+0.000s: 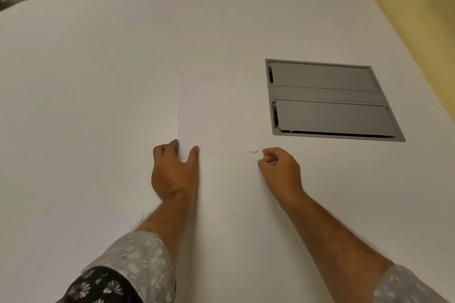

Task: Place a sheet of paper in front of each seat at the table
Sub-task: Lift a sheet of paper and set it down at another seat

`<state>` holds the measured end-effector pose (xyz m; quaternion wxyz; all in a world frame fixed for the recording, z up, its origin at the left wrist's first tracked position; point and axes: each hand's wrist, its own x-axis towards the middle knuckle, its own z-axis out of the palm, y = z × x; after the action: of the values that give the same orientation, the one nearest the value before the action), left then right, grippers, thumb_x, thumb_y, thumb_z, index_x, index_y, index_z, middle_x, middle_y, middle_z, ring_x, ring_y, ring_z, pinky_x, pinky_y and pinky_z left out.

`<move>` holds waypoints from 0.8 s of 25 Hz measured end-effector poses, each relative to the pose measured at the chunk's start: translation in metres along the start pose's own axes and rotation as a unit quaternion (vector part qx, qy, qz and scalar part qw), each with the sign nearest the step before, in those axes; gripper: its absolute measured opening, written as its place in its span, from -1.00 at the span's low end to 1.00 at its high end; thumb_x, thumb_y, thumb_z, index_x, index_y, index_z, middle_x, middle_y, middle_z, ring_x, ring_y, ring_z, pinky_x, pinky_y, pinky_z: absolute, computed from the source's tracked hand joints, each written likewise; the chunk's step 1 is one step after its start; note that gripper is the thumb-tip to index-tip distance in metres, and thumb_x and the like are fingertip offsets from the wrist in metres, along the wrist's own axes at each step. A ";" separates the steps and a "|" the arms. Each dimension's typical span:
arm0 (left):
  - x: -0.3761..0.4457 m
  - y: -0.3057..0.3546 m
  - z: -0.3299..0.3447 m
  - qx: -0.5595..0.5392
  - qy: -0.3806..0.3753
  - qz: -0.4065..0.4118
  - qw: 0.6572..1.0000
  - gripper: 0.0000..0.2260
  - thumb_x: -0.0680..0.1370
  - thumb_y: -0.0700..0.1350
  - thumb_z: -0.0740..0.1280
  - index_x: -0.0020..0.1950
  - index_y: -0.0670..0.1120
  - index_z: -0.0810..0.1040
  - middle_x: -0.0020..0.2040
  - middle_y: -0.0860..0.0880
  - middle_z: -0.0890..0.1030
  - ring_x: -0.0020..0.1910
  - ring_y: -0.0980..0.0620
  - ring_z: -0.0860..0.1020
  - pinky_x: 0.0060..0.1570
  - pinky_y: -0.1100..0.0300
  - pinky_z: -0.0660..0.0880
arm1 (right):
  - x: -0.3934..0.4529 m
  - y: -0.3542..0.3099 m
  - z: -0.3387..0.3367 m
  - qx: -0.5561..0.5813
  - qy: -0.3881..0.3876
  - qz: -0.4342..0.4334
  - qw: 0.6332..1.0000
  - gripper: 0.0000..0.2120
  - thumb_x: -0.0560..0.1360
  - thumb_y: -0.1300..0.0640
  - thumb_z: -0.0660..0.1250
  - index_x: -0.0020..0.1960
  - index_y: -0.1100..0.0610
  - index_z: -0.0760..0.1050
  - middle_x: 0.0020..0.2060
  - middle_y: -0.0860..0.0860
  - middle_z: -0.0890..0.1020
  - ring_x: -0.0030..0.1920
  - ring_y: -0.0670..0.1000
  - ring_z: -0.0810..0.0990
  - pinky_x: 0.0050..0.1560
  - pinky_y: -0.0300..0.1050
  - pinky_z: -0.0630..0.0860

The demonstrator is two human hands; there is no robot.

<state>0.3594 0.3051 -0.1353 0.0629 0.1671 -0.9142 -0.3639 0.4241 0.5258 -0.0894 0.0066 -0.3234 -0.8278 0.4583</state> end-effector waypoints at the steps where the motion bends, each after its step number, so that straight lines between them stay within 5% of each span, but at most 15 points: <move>1: 0.000 -0.001 0.002 0.003 0.006 0.004 1.000 -0.51 0.50 0.29 0.38 0.35 0.07 0.57 0.28 0.15 0.51 -0.07 0.11 0.55 -0.06 0.18 0.44 | 0.007 -0.001 0.005 -0.007 0.009 -0.005 1.000 -0.73 0.57 0.25 0.42 0.26 0.17 0.62 -0.03 0.05 0.67 0.01 0.05 0.65 0.10 -0.19 0.54; 6: 0.000 -0.003 0.005 -0.001 0.022 0.018 1.000 -0.62 0.55 0.19 0.38 0.30 0.07 0.61 0.26 0.15 0.54 -0.05 0.11 0.59 -0.08 0.19 0.45 | 0.031 -0.012 0.026 0.002 0.055 -0.003 0.998 -0.79 0.56 0.11 0.47 0.17 0.12 0.66 0.00 0.03 0.68 -0.01 0.03 0.66 -0.01 -0.20 0.51; 12: 0.000 -0.004 0.005 -0.003 0.034 0.030 0.999 -0.66 0.55 0.15 0.39 0.28 0.06 0.62 0.24 0.15 0.55 -0.04 0.06 0.64 -0.13 0.18 0.47 | 0.031 -0.023 0.042 0.044 0.081 0.017 0.996 -0.82 0.50 0.12 0.55 0.05 0.04 0.61 -0.28 -0.12 0.60 -0.27 -0.12 0.58 -0.31 -0.34 0.39; 17: -0.001 -0.004 0.006 -0.024 0.038 0.030 0.999 -0.59 0.54 0.19 0.38 0.34 0.08 0.54 0.28 0.17 0.53 0.01 0.06 0.65 -0.10 0.16 0.49 | 0.035 -0.024 0.046 0.078 0.117 0.028 0.990 -0.80 0.52 0.20 0.54 0.13 0.12 0.67 -0.19 -0.09 0.67 -0.22 -0.14 0.62 -0.18 -0.32 0.53; 20: -0.003 -0.001 0.003 -0.053 0.039 0.025 0.998 -0.53 0.57 0.24 0.33 0.42 0.08 0.46 0.35 0.21 0.47 0.09 0.09 0.65 -0.07 0.16 0.48 | 0.029 -0.023 0.047 0.106 0.131 0.011 0.986 -0.96 0.56 0.18 0.49 -0.03 0.08 0.65 -0.22 -0.03 0.71 -0.19 -0.04 0.71 -0.07 -0.05 0.70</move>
<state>0.3619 0.3075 -0.1376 0.1167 0.1550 -0.8944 -0.4031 0.3746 0.4974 -0.1070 0.1444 -0.3878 -0.7628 0.4968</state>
